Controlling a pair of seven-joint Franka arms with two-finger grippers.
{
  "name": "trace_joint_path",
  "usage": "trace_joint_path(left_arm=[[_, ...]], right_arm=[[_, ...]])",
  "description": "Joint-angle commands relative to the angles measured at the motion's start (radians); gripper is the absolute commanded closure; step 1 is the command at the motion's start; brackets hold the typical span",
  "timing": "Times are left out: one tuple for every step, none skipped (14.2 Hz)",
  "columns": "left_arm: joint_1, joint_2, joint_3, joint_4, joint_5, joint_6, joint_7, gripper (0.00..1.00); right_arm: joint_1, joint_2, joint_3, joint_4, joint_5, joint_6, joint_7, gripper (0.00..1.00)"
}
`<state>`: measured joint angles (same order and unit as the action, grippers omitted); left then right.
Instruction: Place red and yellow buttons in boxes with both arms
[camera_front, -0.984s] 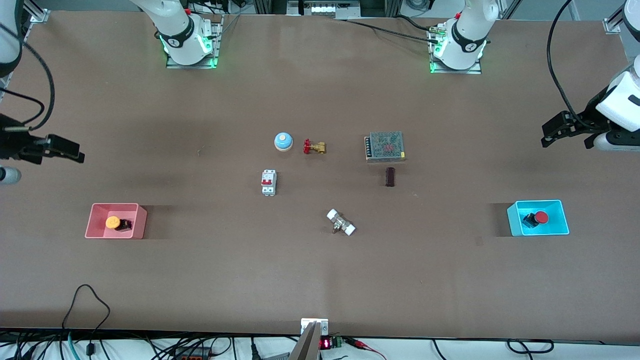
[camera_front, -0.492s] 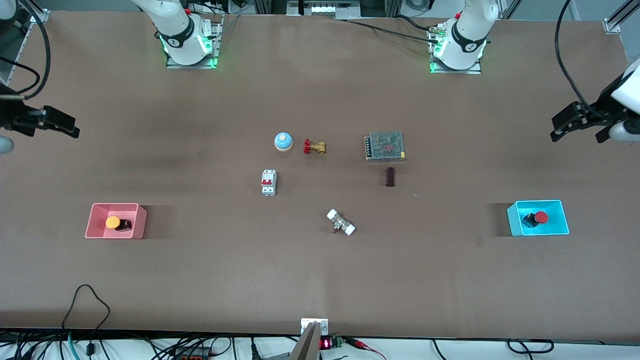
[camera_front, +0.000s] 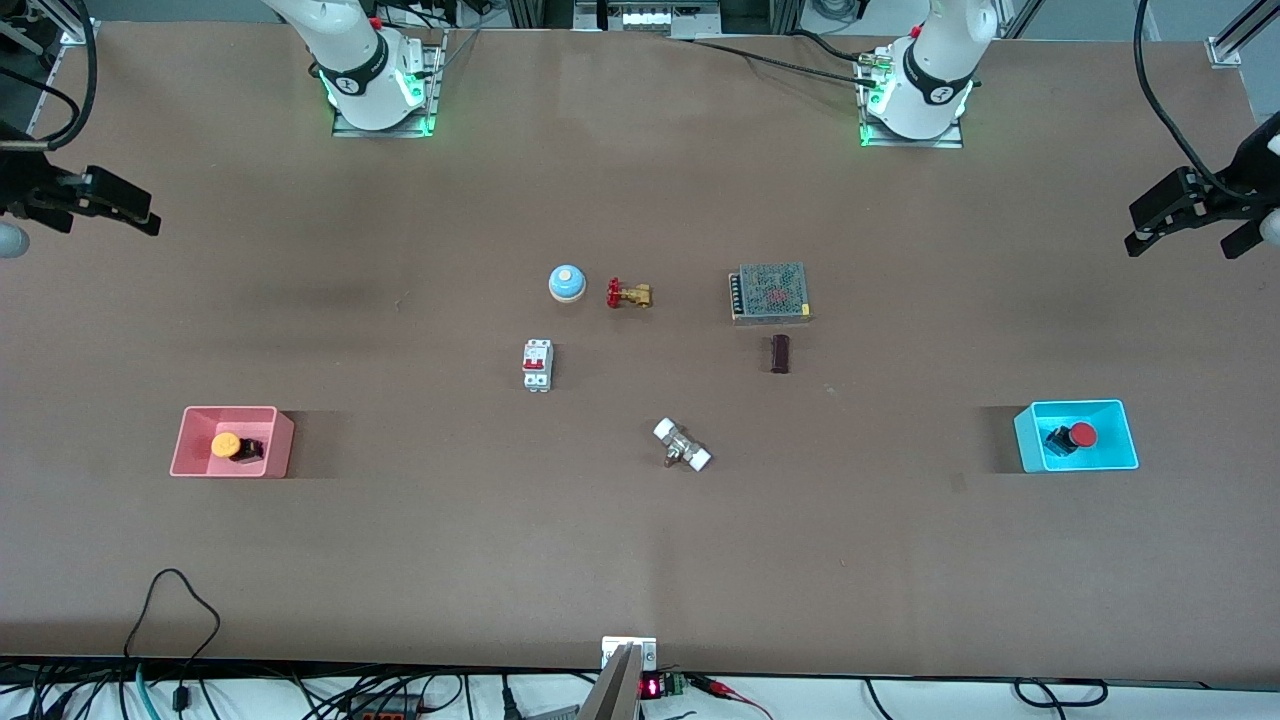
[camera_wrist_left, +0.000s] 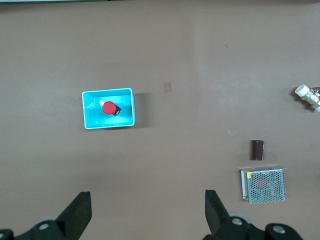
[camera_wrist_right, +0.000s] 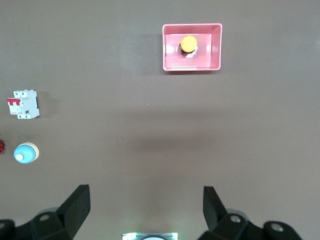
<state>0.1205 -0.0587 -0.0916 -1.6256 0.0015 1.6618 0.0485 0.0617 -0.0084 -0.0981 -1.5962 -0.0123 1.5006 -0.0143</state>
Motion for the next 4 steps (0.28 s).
trace_joint_path(left_arm=[[0.007,0.000,-0.008,0.013,0.002,-0.017,0.010,0.00],[0.007,0.000,-0.008,0.013,0.002,-0.017,0.008,0.00],[0.007,0.000,-0.008,0.012,0.002,-0.017,0.008,0.00],[0.008,0.000,-0.008,0.010,0.000,-0.017,0.008,0.00]], right_arm=[[-0.017,-0.031,0.021,-0.028,-0.012,-0.008,-0.004,0.00],[-0.017,-0.032,0.021,-0.028,-0.012,-0.014,-0.003,0.00],[-0.017,-0.032,0.023,-0.028,-0.012,-0.017,-0.003,0.00],[-0.017,-0.030,0.023,-0.027,-0.012,-0.022,-0.003,0.00]])
